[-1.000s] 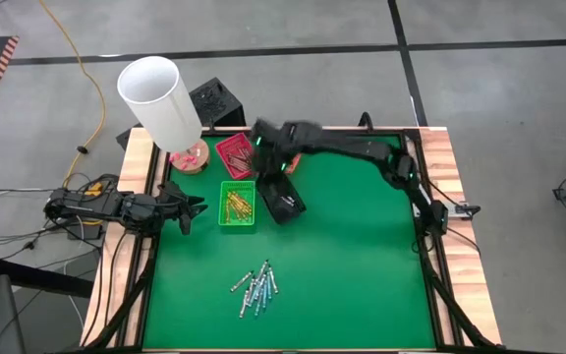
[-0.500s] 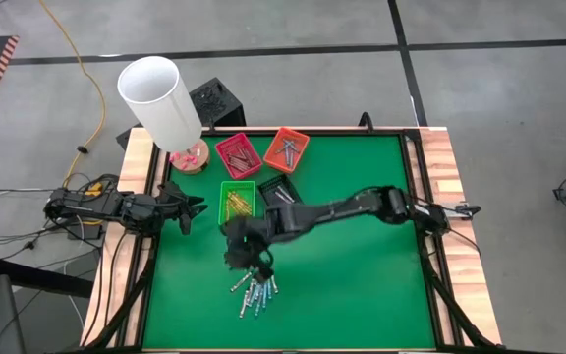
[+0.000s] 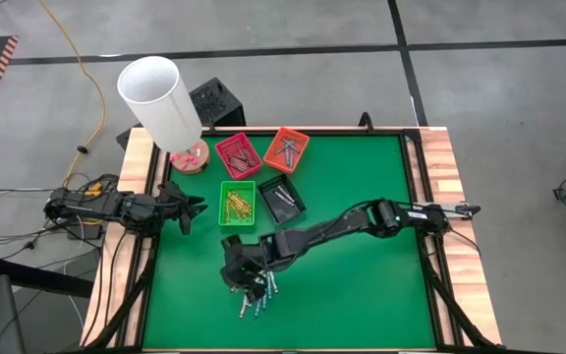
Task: Sort crayons
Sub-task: Put the black crayon into the black bin
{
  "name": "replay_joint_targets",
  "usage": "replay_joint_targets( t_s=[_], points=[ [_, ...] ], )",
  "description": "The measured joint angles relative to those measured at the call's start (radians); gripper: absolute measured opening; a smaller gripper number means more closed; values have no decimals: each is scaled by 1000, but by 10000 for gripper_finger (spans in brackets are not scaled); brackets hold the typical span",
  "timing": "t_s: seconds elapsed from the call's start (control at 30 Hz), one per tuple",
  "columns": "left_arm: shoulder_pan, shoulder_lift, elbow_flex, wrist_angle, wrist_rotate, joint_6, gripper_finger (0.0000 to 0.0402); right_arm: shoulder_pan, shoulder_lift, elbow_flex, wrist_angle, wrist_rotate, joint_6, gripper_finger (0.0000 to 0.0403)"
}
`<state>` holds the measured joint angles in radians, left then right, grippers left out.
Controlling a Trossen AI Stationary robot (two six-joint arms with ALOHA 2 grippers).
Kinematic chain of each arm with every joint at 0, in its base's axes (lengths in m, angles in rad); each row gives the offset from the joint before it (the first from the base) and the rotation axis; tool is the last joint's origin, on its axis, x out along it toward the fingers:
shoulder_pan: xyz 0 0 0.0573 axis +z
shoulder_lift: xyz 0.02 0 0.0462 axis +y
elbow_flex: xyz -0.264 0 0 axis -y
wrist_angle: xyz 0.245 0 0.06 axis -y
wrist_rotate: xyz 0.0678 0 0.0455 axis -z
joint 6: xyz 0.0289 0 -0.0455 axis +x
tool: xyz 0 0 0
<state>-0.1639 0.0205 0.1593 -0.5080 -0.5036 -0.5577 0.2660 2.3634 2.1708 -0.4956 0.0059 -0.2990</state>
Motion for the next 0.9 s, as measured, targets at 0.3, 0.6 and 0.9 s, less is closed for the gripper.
replay_joint_targets(
  t_s=[0.3,0.6,0.9],
  points=[
    [0,0,0,0,0,0,137,-4,-3,0,-125,-34,40,86],
    [0,0,0,0,0,0,137,-8,0,0,-102,-81,31,86],
    [0,0,0,0,-1,0,137,-41,64,-1,-46,-227,-16,86]
  ],
)
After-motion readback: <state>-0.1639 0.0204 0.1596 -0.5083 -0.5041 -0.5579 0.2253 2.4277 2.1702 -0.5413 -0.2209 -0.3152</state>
